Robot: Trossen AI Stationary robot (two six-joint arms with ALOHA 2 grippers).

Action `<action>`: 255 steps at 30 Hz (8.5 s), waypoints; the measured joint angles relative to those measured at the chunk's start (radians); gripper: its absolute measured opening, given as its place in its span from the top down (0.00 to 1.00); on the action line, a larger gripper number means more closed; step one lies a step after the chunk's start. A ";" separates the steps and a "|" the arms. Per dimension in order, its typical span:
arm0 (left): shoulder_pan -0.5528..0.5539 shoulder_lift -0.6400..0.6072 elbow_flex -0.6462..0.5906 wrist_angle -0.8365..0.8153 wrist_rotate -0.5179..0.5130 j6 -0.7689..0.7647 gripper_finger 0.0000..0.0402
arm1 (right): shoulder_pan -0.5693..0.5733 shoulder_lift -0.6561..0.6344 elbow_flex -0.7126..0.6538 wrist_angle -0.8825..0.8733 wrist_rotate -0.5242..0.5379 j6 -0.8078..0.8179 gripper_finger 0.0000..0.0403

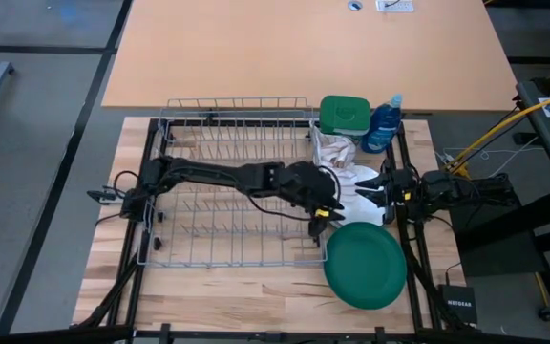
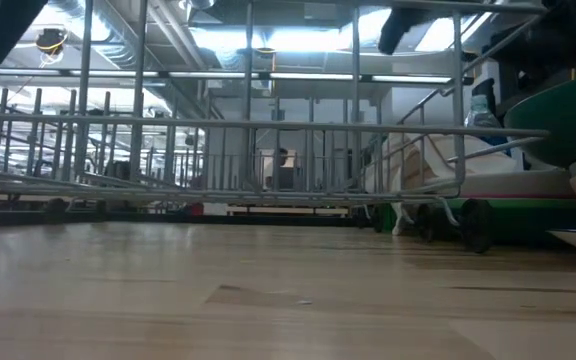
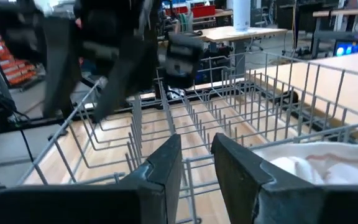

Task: Sort dishes
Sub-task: Prepare the dish rack, then put the green plate in the dish rack

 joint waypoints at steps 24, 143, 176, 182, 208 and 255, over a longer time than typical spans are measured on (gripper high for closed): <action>-0.101 0.027 0.048 -0.174 -0.033 0.205 0.65 | 0.000 0.000 0.000 -0.034 -0.011 0.211 0.75; -0.294 0.116 0.276 -1.334 -0.269 -0.189 0.72 | 0.000 0.000 0.000 -0.086 -0.150 0.217 0.75; -0.239 0.086 0.397 -1.323 -0.115 -0.218 0.68 | 0.000 0.000 0.000 -0.097 -0.139 0.216 0.75; -0.205 0.053 0.399 -1.314 -0.116 -0.218 0.68 | 0.000 0.000 0.000 -0.125 -0.139 0.215 0.75; -0.236 0.182 0.391 -0.409 -0.116 0.767 0.68 | 0.000 0.000 0.000 -0.147 -0.138 0.217 0.75; -0.257 0.380 0.392 -0.393 -0.290 1.457 0.68 | 0.000 0.000 0.000 -0.158 -0.142 0.217 0.75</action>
